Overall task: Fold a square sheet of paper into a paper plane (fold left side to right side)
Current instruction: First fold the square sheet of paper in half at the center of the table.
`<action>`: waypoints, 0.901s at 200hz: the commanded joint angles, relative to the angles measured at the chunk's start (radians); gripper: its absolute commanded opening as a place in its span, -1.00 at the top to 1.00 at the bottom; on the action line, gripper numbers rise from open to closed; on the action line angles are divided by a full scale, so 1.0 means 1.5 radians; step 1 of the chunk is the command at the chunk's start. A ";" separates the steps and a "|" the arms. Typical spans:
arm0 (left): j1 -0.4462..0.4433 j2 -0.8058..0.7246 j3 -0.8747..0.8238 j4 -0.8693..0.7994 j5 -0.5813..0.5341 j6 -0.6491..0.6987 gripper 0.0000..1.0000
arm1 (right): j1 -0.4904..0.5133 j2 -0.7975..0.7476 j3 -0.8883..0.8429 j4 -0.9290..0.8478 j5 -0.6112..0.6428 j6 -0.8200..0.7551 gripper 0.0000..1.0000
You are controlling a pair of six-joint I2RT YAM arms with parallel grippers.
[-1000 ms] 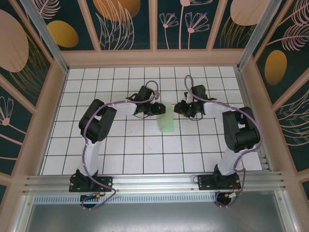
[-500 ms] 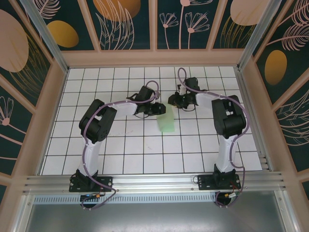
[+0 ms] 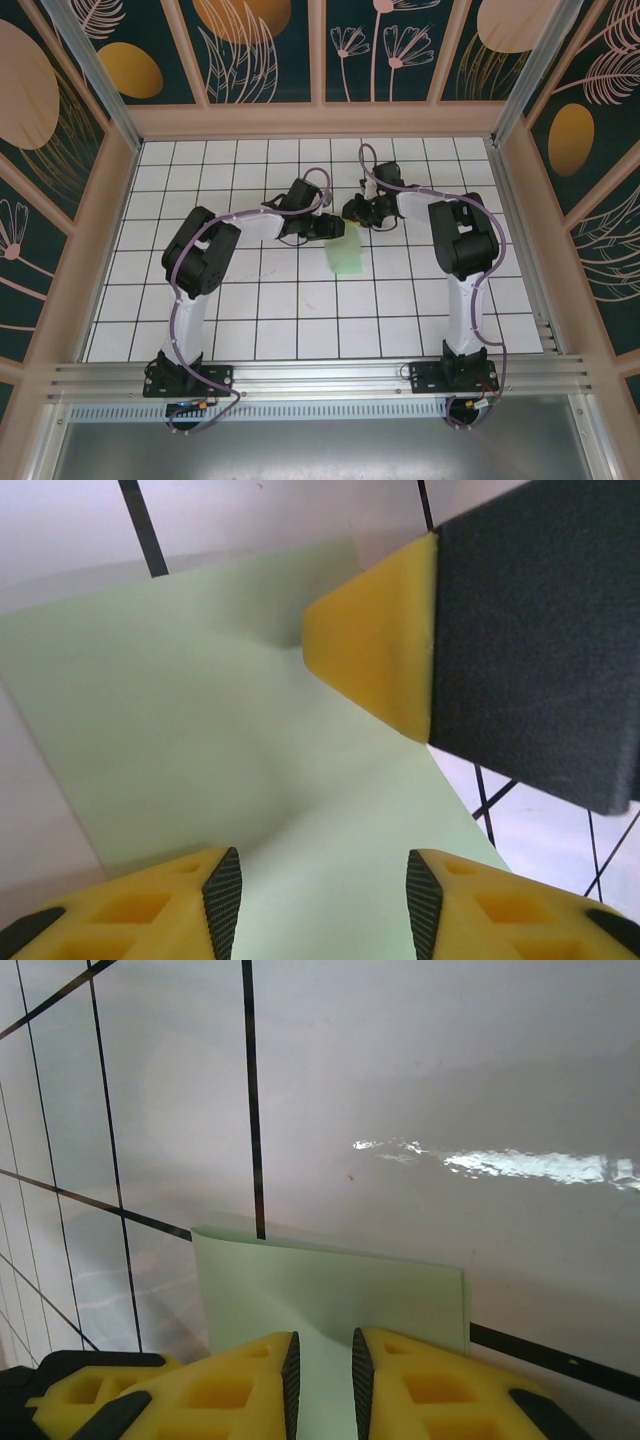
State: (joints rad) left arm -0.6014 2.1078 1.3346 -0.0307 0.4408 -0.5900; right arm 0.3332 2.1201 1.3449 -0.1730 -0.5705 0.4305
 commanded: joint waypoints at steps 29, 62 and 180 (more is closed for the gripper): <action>-0.004 -0.043 -0.032 0.015 0.038 0.004 -0.01 | 0.004 0.034 -0.033 -0.072 0.070 -0.014 0.48; -0.010 -0.026 -0.041 0.028 0.044 -0.003 0.00 | 0.008 0.037 -0.033 -0.071 0.073 -0.013 0.48; -0.028 -0.042 -0.102 0.037 0.038 0.027 0.05 | 0.012 0.037 -0.036 -0.083 0.088 -0.008 0.48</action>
State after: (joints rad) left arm -0.6258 2.0621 1.2205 0.0475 0.4896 -0.5789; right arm 0.3408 2.1178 1.3437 -0.1749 -0.5499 0.4274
